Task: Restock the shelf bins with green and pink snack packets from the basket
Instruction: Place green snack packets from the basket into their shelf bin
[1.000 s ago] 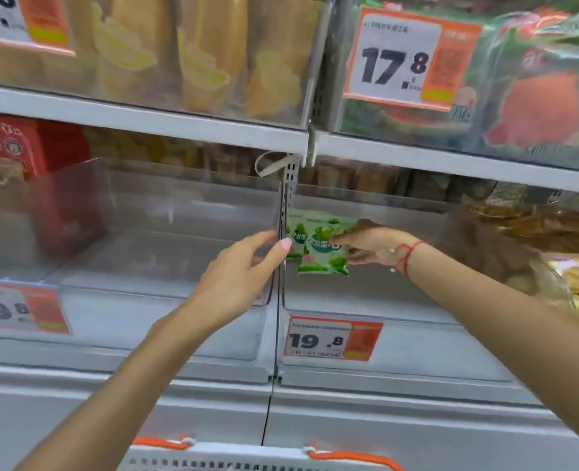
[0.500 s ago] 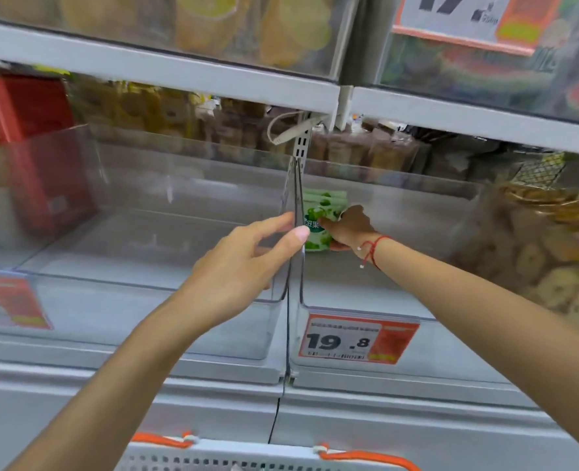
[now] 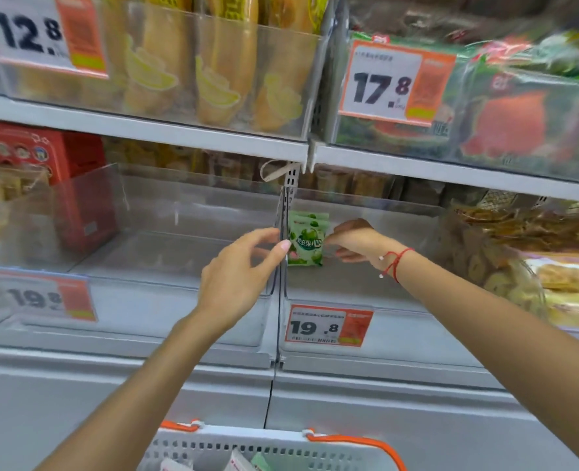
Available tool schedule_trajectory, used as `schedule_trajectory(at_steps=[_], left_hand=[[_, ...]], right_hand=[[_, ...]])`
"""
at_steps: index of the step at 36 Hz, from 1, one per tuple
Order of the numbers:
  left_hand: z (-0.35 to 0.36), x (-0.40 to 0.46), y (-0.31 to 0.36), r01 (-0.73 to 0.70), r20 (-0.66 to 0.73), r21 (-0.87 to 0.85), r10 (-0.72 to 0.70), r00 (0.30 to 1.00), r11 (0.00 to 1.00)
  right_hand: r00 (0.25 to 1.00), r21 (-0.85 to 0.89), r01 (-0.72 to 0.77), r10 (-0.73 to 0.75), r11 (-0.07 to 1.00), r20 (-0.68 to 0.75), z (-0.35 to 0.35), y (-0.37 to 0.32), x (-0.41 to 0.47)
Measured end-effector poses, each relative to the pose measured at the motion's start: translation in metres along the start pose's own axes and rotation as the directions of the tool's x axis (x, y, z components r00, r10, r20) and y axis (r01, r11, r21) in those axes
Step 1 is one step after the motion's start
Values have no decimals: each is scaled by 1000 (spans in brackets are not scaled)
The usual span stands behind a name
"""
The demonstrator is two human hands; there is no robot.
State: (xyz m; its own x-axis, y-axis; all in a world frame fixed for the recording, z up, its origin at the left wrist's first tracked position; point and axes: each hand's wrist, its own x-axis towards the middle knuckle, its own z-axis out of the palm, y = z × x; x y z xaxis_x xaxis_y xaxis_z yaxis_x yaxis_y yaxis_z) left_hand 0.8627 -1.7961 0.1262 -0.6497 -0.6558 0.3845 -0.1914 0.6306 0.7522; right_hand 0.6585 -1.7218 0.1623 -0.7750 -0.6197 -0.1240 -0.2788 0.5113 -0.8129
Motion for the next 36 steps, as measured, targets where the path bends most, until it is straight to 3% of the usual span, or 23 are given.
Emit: schedule_trajectory(at_steps=[5, 9, 14, 17, 20, 25, 28, 30, 33, 36], left_hand=[[5, -25, -1, -170, -317, -21, 155, 936, 985], [9, -68, 2, -206, -369, -90, 160, 916, 974], [22, -119, -17, -29, -182, -44, 21, 983, 999], [37, -143, -44, 91, 57, 90, -96, 994, 992], [58, -165, -77, 56, 334, 275, -150, 930, 960], [90, -206, -126, -118, 645, 479, -257, 719, 870], [98, -226, -144, -89, 717, 470, -321, 619, 878], [98, -232, -149, -39, 707, 460, -339, 621, 887], [92, -228, -152, -13, 662, 457, -330, 672, 889], [82, -218, -150, 110, 696, 343, -331, 638, 933]], right_hand=[[975, 14, 223, -223, 975, -6, -9, -5, -73], [931, 38, 349, -351, 936, 96, -9, 8, -135], [902, -69, 318, -279, 946, 328, 21, 59, -174], [893, -182, 238, -140, 954, 429, 48, 104, -178], [869, -309, 152, 22, 939, 494, 75, 145, -178], [853, -503, 109, 180, 858, 490, 121, 207, -176], [827, -489, 71, 223, 870, 516, 144, 230, -181], [802, -459, 97, 204, 883, 562, 155, 237, -188], [849, -508, 169, 137, 845, 511, 165, 247, -193], [880, -456, 108, 128, 883, 457, 160, 247, -184]])
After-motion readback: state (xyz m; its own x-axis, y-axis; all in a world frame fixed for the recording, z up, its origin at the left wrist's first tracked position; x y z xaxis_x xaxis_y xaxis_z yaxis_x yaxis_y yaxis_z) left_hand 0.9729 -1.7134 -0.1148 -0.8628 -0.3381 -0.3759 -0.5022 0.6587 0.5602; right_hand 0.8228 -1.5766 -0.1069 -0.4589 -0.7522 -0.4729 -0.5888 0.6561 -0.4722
